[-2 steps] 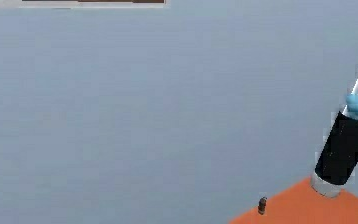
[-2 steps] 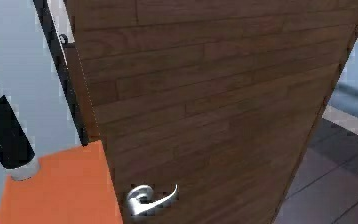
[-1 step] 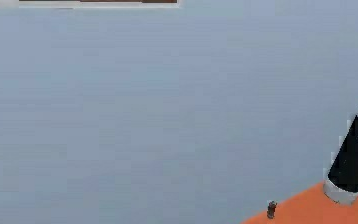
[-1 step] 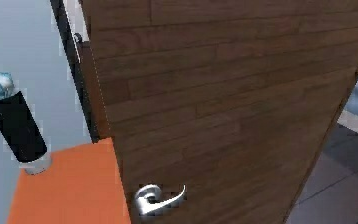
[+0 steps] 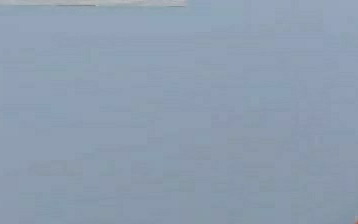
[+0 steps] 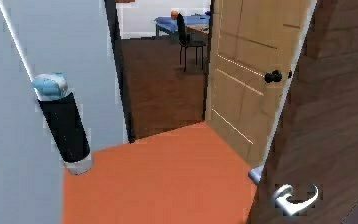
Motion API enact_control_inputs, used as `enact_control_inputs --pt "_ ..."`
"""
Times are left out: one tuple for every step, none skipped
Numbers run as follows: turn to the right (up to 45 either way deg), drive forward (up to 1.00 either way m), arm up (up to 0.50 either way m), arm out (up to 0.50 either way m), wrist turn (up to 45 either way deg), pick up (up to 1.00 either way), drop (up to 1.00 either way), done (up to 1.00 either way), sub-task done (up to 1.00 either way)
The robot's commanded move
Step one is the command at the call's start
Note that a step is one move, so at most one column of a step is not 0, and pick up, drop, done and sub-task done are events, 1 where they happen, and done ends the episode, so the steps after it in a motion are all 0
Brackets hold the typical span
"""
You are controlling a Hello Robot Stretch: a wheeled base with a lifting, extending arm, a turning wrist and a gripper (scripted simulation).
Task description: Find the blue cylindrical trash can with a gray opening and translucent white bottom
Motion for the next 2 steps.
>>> enact_control_inputs --pt "45.0 0.00 0.00 0.00 0.0 0.00 0.00 0.00 0.00" --pt "27.0 0.00 0.00 0.00 0.0 0.00 0.00 0.00 0.00"
